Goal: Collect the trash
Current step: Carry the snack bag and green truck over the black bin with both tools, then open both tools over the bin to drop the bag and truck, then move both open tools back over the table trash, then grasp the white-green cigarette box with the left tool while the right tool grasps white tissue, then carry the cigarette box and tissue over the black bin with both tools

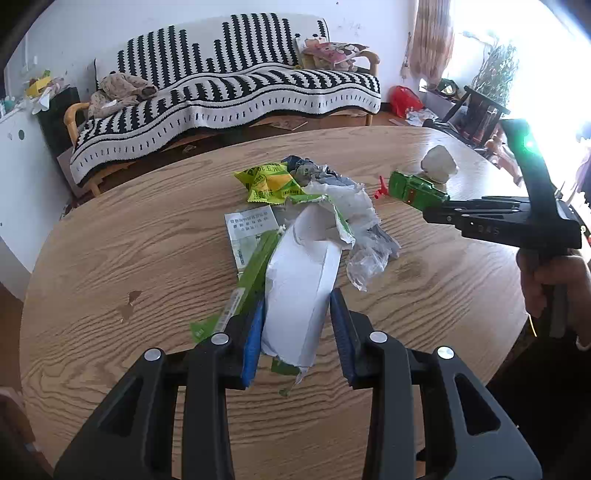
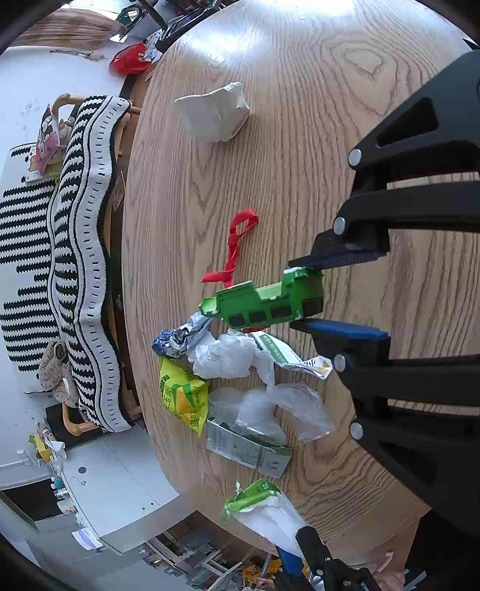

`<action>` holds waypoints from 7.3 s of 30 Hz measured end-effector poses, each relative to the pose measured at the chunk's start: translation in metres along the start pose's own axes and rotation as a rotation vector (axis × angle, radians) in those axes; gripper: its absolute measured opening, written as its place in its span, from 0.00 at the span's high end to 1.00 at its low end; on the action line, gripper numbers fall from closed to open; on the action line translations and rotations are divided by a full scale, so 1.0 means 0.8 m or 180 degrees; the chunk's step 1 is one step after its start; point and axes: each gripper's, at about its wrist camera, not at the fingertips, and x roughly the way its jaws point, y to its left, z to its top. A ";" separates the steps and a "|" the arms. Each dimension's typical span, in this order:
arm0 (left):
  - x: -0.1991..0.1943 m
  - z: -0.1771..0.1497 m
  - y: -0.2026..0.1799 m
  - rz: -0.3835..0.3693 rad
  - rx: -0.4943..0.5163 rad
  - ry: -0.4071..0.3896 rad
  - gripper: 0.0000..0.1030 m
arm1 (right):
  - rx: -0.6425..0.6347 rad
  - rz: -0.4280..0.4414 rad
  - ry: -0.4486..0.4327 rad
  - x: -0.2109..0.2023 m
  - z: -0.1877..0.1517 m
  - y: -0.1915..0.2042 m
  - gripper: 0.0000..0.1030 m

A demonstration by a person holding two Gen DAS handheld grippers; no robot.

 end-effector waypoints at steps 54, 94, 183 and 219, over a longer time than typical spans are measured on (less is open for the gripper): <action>0.164 -0.047 -0.764 -0.1905 0.1184 0.1181 0.66 | 0.2921 -0.1571 -0.0070 -0.337 -0.529 -0.515 0.74; 0.140 -0.033 -0.761 -0.1790 0.1317 0.0898 0.13 | 0.2910 -0.1716 -0.0255 -0.362 -0.491 -0.517 0.22; 0.070 0.032 0.055 0.0477 -0.0433 0.0170 0.46 | 0.0016 0.0337 -0.0221 0.050 0.078 0.055 0.81; 0.054 0.126 -0.472 -0.1225 0.0749 -0.0013 0.46 | 0.1589 -0.1241 -0.0753 -0.339 -0.210 -0.382 0.81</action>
